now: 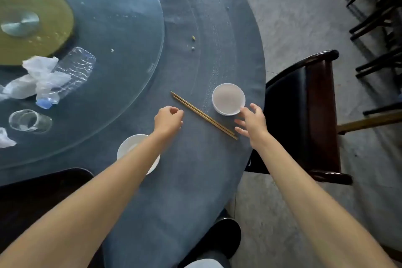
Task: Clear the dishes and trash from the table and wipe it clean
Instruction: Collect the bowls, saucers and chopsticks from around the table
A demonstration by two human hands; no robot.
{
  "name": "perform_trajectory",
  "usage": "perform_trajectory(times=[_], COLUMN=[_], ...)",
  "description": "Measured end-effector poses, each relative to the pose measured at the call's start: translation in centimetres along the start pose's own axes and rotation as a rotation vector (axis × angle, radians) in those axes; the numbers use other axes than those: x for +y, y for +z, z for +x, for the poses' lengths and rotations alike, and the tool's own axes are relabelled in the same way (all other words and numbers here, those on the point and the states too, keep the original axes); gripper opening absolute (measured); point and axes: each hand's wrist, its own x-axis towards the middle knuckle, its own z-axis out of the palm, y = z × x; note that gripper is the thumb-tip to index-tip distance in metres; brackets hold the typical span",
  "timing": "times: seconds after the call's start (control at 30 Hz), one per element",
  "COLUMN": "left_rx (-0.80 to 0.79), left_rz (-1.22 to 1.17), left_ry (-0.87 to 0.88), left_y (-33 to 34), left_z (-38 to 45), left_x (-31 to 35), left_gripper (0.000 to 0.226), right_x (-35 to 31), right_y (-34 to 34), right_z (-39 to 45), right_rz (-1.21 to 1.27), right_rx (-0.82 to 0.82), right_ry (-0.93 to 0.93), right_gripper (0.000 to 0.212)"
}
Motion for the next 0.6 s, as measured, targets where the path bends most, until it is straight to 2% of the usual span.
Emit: perform_trajectory(times=[0.13, 0.3, 0.5, 0.6], left_rx=[0.145, 0.265, 0.307, 0.31], left_rz=[0.0, 0.132, 0.238, 0.234], left_ry=[-0.084, -0.232, -0.308, -0.369], left_y=[2.3, 3.9, 4.8, 5.6], left_z=[3.0, 5.6, 6.5, 6.9], left_x=[1.6, 2.6, 4.2, 4.7], left_gripper=[0.033, 0.053, 0.041, 0.048], right_x=[-0.5, -0.3, -0.1, 0.0], right_y=[0.0, -0.4, -0.6, -0.7], right_z=[1.4, 2.8, 3.6, 4.0], right_rz=[0.088, 0.213, 0.294, 0.306], right_rx=[-0.06, -0.114, -0.12, -0.122], right_ry=[0.061, 0.099, 0.135, 0.137], right_gripper=[0.047, 0.053, 0.052, 0.053])
